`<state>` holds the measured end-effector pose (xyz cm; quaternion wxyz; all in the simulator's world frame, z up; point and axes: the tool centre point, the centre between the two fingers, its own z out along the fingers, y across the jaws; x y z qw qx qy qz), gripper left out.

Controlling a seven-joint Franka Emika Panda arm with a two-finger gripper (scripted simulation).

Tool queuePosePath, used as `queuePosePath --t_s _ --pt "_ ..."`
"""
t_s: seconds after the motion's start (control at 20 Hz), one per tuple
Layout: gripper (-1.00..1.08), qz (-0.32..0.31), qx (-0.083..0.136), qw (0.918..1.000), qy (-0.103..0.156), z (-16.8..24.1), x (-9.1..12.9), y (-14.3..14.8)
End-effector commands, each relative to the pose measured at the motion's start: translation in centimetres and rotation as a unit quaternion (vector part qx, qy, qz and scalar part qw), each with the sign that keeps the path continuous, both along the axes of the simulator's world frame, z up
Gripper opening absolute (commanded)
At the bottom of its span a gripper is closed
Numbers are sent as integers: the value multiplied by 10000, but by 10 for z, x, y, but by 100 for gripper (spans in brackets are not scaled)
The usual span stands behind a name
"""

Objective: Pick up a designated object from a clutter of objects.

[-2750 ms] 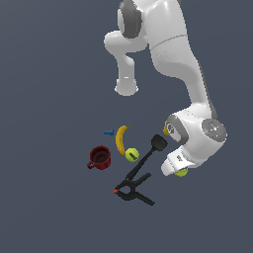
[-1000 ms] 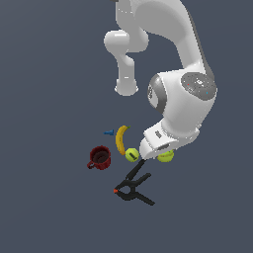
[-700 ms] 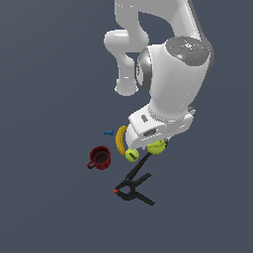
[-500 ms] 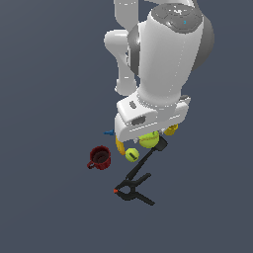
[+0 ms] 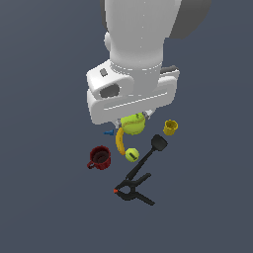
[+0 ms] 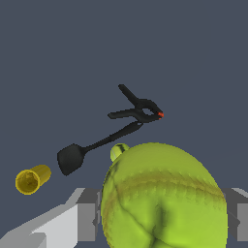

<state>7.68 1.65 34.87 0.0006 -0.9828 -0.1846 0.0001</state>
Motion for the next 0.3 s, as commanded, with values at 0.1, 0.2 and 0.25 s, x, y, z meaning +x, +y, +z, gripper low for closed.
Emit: queuePosePath --t_s 0.1,0.2,0.25 --pt "-100 4 -3 10000 -2 14 1 -10" --pt "-100 4 -3 10000 -2 16 1 -11" --pt "-100 4 -3 10000 -2 17 1 -11"
